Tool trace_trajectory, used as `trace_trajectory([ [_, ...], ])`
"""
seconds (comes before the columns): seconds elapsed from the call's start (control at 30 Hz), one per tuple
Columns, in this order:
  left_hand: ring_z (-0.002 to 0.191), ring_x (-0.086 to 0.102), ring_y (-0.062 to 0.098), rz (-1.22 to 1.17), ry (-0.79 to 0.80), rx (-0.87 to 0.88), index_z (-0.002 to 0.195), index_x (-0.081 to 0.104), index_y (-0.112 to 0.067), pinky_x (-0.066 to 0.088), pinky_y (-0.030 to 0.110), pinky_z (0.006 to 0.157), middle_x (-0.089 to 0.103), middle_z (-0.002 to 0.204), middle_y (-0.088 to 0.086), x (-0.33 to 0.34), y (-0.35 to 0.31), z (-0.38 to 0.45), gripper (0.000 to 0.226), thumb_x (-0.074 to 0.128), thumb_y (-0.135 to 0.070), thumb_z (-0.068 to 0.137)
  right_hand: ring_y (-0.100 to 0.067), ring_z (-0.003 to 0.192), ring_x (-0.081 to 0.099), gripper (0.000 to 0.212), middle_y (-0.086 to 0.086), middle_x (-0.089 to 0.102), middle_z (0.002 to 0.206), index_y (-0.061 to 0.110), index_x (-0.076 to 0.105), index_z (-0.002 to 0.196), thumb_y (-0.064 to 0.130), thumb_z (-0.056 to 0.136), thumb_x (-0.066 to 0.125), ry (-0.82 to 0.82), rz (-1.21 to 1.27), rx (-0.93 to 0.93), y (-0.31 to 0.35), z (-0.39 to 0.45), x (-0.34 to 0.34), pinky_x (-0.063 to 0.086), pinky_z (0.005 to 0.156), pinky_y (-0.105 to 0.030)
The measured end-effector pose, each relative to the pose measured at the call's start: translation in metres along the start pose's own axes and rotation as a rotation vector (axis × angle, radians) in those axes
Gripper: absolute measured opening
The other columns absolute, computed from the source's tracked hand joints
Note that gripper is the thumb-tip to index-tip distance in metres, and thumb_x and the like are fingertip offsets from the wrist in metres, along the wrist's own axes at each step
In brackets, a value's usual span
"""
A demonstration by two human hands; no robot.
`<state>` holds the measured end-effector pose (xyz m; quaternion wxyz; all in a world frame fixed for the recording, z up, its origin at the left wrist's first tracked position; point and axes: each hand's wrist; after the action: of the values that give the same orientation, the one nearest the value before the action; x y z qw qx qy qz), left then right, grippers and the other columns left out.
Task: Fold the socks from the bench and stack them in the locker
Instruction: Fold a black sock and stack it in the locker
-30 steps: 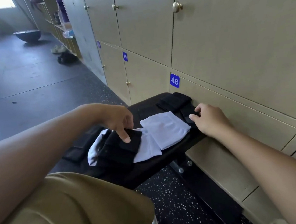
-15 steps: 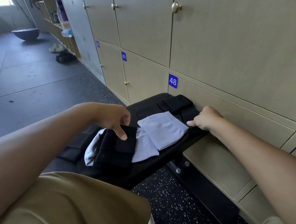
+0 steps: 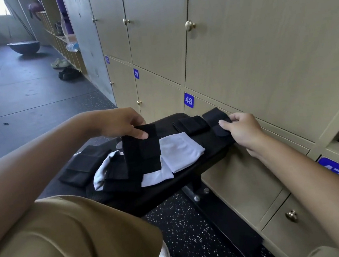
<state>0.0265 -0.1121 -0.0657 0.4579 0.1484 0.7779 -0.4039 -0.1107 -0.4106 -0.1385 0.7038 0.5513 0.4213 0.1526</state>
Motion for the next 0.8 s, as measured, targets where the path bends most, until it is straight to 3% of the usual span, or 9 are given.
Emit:
trace_trajectory([
  [0.07,0.099,0.072,0.032,-0.097,-0.013,0.030,0.104,0.074,-0.008,0.056,0.049,0.097,0.076,0.102,0.014,0.002,-0.008,-0.001,0.022,0.066,-0.028,0.099,-0.022,0.093,0.070,0.011,-0.003,0.075,0.097,0.012,0.069,0.101,0.022,0.096,0.067,0.021,0.053,-0.050,0.008,-0.008,-0.006,0.053,0.079,-0.032],
  [0.13,0.093,0.072,0.028,-0.242,-0.026,0.058,0.106,0.071,-0.002,0.060,0.038,0.087,0.072,0.104,0.021,0.006,-0.020,-0.004,0.025,0.063,-0.025,0.101,-0.019,0.089,0.070,0.011,-0.004,0.076,0.097,0.010,0.070,0.102,0.019,0.097,0.066,0.039,0.088,-0.102,0.017,-0.021,-0.013,0.053,0.079,-0.029],
  [0.2,0.091,0.070,0.025,-0.378,-0.031,0.089,0.106,0.070,0.000,0.057,0.040,0.088,0.072,0.106,0.023,0.011,-0.032,-0.005,0.025,0.062,-0.024,0.101,-0.016,0.086,0.069,0.011,-0.005,0.077,0.097,0.007,0.070,0.102,0.016,0.098,0.064,0.062,0.121,-0.150,0.027,-0.035,-0.022,0.053,0.079,-0.028],
  [0.27,0.094,0.071,0.025,-0.498,-0.024,0.120,0.109,0.069,0.001,0.055,0.043,0.094,0.072,0.109,0.024,0.017,-0.044,-0.004,0.026,0.061,-0.022,0.101,-0.014,0.085,0.070,0.010,-0.005,0.077,0.098,0.008,0.069,0.101,0.016,0.100,0.063,0.086,0.133,-0.177,0.036,-0.049,-0.034,0.054,0.077,-0.024],
  [0.37,0.105,0.071,0.025,-0.673,0.004,0.162,0.116,0.068,0.000,0.057,0.035,0.096,0.074,0.115,0.018,0.025,-0.062,-0.002,0.026,0.058,-0.019,0.102,-0.011,0.086,0.070,0.013,-0.003,0.077,0.098,0.011,0.070,0.101,0.018,0.102,0.059,0.111,0.127,-0.207,0.044,-0.070,-0.052,0.053,0.071,-0.014],
  [0.53,0.114,0.070,0.026,-0.985,0.073,0.237,0.120,0.071,-0.004,0.057,0.030,0.097,0.072,0.124,0.017,0.039,-0.092,0.002,0.030,0.061,-0.016,0.095,-0.008,0.086,0.068,0.014,-0.007,0.077,0.098,0.008,0.070,0.103,0.017,0.102,0.059,0.152,0.106,-0.267,0.051,-0.101,-0.076,0.050,0.075,-0.012],
  [0.73,0.113,0.071,0.024,-1.111,0.102,0.241,0.112,0.078,-0.006,0.060,0.029,0.091,0.073,0.122,0.016,0.052,-0.121,0.004,0.029,0.064,-0.018,0.089,0.000,0.090,0.066,0.012,0.006,0.075,0.095,0.010,0.070,0.102,0.015,0.101,0.060,0.172,0.118,-0.303,0.049,-0.125,-0.097,0.047,0.080,-0.008],
  [0.8,0.112,0.072,0.023,-1.121,0.120,0.229,0.115,0.077,-0.006,0.060,0.029,0.089,0.073,0.122,0.016,0.055,-0.128,0.003,0.031,0.064,-0.019,0.090,-0.005,0.096,0.069,0.013,0.003,0.076,0.100,0.010,0.070,0.104,0.014,0.102,0.059,0.164,0.129,-0.300,0.049,-0.129,-0.102,0.049,0.085,-0.012],
])
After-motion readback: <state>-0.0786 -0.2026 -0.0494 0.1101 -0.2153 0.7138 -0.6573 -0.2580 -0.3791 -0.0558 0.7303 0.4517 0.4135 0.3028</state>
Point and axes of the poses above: each hand's wrist, its own z-axis towards the middle knuckle, its own x-axis out of the palm, y = z × x
